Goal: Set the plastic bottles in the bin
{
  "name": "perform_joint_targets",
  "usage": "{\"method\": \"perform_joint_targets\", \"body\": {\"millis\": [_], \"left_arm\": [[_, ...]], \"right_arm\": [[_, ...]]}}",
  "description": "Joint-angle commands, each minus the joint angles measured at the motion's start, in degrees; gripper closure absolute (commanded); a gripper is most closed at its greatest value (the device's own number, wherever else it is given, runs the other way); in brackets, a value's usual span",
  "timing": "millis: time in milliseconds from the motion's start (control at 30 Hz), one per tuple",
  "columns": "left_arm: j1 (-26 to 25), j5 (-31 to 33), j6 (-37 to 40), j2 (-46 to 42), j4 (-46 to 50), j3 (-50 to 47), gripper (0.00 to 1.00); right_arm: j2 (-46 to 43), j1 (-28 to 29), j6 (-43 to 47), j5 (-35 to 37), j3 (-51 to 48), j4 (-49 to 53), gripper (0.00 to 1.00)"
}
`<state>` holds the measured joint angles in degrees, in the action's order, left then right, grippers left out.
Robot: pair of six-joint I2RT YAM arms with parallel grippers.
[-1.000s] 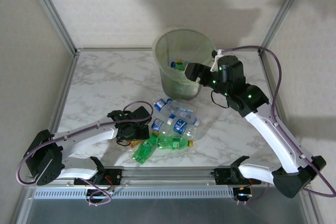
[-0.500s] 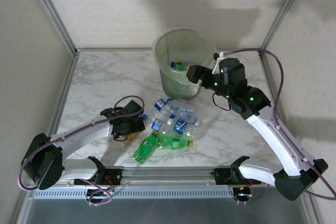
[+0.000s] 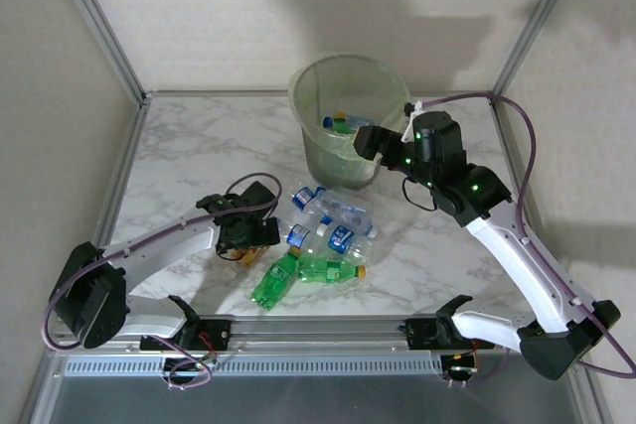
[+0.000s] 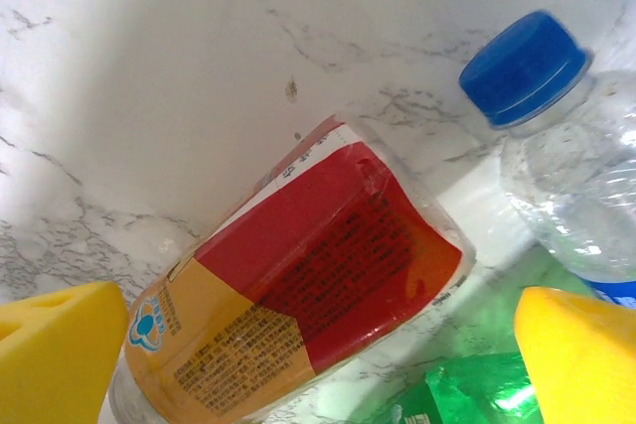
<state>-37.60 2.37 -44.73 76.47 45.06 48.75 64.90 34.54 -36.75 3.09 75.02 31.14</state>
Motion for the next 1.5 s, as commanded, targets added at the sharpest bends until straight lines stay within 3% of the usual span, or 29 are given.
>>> {"method": "perform_joint_targets", "body": {"millis": [0, 333, 600, 867, 1467], "left_arm": [[0.4, -1.0, 2.3, 1.4, 1.3, 0.1, 0.00], [0.4, -7.1, 1.7, 4.5, -3.1, -1.2, 0.03], [1.0, -4.2, 2.2, 6.6, -3.1, -1.7, 0.09], [2.2, -1.8, 2.4, 7.2, -4.6, -3.9, 0.05], [4.4, -2.4, 1.8, 8.0, -6.9, -2.8, 0.32]], "right_arm": [[-1.2, 0.4, -0.2, 1.4, -0.5, 0.8, 0.13], [-1.4, 0.3, -0.5, 2.0, -0.4, 1.8, 0.12], [-1.1, 0.4, -0.6, 2.2, 0.3, 2.3, 0.12], [-0.3, 0.3, -0.5, 2.0, 1.5, 2.7, 0.11], [-0.5, 0.3, -0.7, 2.9, 1.4, 2.8, 0.13]]}}
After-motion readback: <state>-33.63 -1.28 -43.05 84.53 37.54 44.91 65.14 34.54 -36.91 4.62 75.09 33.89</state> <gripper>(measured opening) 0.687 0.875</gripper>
